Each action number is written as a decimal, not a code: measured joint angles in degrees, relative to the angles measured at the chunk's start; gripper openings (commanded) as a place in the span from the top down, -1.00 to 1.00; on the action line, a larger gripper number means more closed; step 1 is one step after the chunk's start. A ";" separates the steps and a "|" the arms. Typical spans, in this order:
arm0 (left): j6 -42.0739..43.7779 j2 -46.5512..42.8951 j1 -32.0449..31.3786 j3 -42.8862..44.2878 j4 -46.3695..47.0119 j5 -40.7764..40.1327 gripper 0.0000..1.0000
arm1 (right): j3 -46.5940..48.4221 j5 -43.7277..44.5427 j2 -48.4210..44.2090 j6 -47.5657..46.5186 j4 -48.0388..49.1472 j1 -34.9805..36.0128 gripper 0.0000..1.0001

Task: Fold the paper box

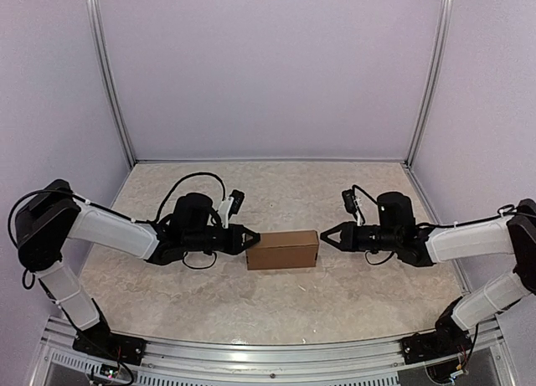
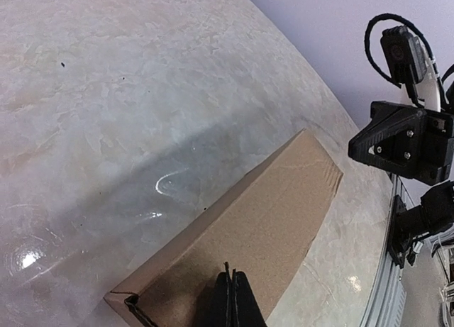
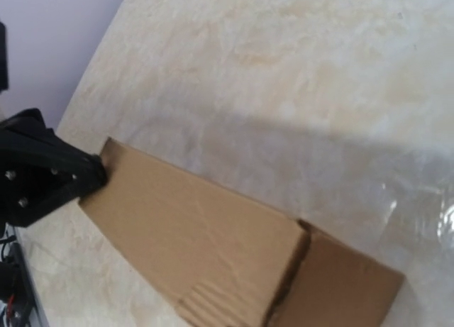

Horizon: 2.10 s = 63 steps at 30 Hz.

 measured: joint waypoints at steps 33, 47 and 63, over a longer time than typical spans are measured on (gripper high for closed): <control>7.58 6.95 2.08 28.85 -40.59 -13.73 1.00 | 9.07 25.92 12.11 -1.38 -13.07 17.00 1.00; 7.15 9.16 -0.74 28.15 -41.53 -10.10 1.00 | 19.30 30.21 18.27 -0.17 -13.46 17.00 1.00; 4.79 6.01 -4.35 25.22 -41.00 -10.60 1.00 | 26.08 29.11 22.84 -3.65 -16.92 16.68 1.00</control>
